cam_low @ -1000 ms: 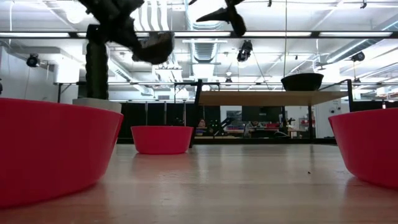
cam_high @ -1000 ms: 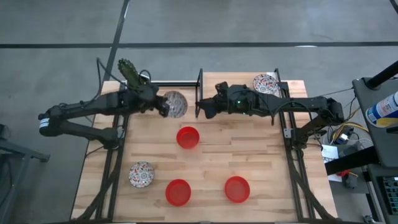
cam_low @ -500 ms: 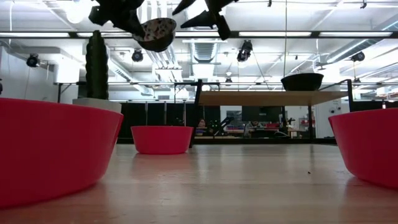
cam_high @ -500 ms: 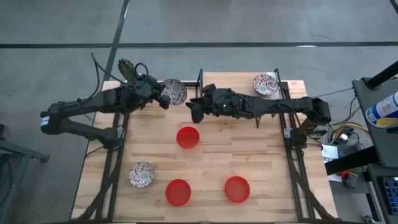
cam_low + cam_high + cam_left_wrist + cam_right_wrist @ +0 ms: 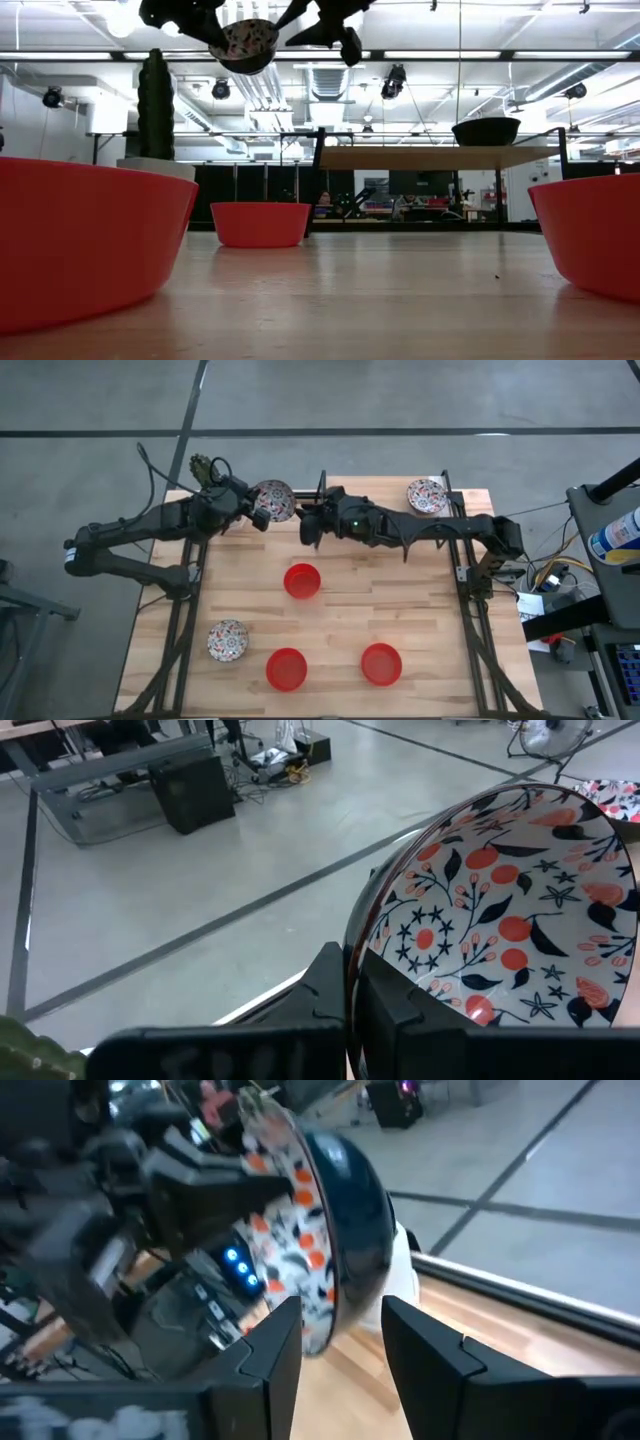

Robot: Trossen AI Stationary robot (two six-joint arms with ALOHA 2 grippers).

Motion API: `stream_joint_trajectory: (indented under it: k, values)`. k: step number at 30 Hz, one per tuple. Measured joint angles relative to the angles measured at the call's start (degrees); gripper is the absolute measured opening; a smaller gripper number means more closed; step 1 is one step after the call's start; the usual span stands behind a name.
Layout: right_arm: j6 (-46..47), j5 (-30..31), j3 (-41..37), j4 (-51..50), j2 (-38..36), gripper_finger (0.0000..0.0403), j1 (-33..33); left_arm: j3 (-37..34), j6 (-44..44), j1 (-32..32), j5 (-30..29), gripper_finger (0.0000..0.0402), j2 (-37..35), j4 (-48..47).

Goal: Pick & Place Mini bowls
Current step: Stack the top white bowl on the white bowl on the shelf

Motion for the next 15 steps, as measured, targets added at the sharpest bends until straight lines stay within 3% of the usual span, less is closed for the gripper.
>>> stream_joint_trajectory:
  k: [15]
  values:
    - [-0.63, -0.18, 0.02, 3.94, 0.0, 0.0123, -2.53, 0.66, -0.2, -0.17, 0.82, 0.0005, 1.54, 1.61]
